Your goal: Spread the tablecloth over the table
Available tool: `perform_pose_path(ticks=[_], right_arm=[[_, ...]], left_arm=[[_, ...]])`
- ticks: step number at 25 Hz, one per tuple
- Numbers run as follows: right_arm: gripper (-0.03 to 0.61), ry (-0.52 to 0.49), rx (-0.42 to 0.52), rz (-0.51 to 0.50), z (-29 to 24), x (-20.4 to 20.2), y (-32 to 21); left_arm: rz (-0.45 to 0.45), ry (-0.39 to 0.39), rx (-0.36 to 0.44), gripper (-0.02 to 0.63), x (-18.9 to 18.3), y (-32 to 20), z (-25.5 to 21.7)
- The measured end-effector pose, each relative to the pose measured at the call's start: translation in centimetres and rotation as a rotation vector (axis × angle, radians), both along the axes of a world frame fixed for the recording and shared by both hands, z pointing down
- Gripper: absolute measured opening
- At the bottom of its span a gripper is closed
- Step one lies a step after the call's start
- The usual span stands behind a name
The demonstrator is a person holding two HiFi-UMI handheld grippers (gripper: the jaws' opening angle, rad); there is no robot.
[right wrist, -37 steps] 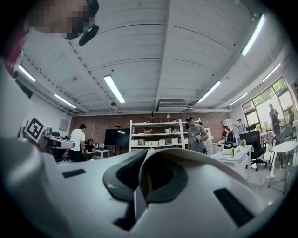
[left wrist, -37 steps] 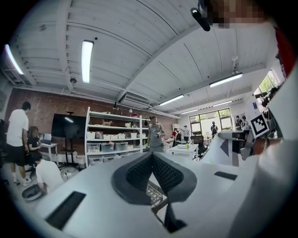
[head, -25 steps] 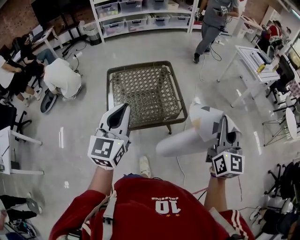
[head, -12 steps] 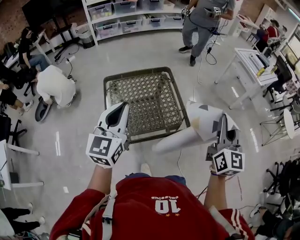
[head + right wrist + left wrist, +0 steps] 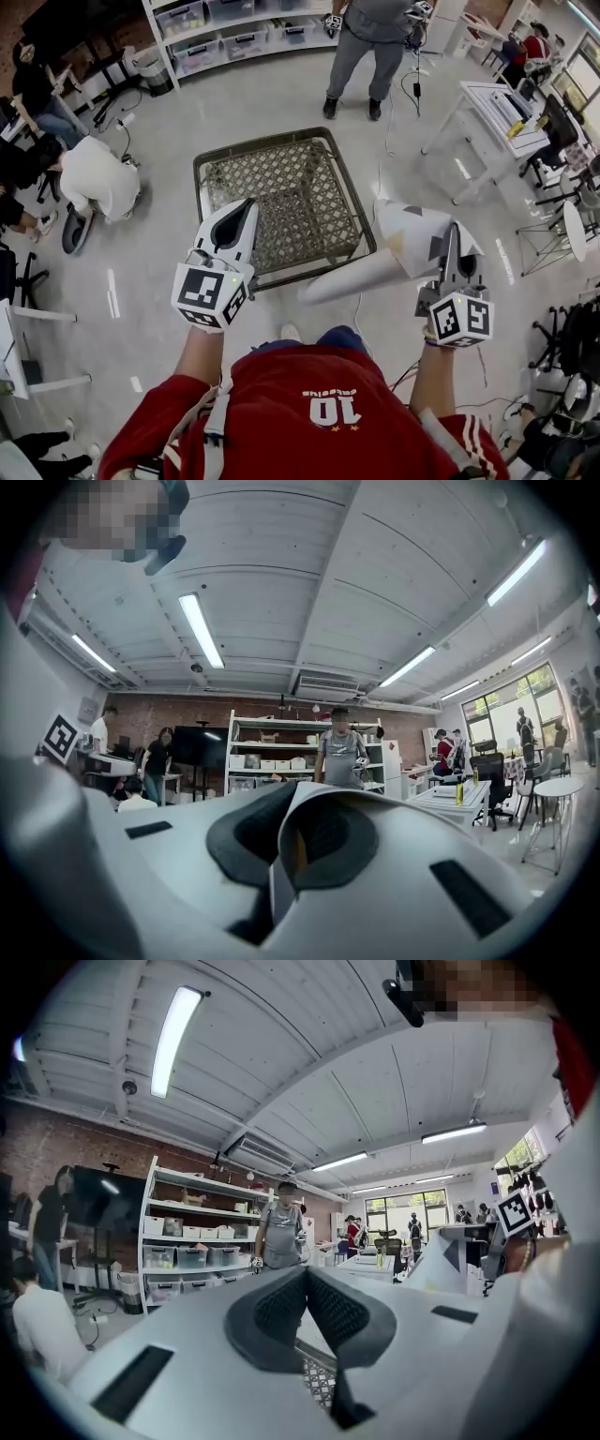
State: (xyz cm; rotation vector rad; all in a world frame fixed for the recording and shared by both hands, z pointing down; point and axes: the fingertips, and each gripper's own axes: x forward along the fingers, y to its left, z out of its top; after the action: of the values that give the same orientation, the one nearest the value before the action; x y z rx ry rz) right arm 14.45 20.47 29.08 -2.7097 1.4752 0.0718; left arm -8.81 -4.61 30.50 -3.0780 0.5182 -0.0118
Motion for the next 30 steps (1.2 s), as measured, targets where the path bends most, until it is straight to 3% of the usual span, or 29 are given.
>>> perform_pose_path(ticks=[10, 17, 22, 30], right_arm=[[0.014, -0.011, -0.003, 0.06, 1.5, 4.0, 1.5], [0.014, -0.013, -0.002, 0.117, 0.7, 10.9, 3.8], [0.014, 0.008, -0.021, 0.131, 0.5, 15.2, 4.2], [0.014, 0.038, -0.042, 0.135, 0.2, 20.3, 2.8]], left_arm=[[0.082, -0.019, 0.005, 0.006, 6.4, 0.6, 0.6], [0.142, -0.034, 0.017, 0.006, 14.2, 1.9, -0.5], [0.137, -0.033, 0.016, 0.007, 17.8, 2.0, -0.5], [0.084, -0.044, 0.011, 0.006, 20.1, 0.6, -0.1]])
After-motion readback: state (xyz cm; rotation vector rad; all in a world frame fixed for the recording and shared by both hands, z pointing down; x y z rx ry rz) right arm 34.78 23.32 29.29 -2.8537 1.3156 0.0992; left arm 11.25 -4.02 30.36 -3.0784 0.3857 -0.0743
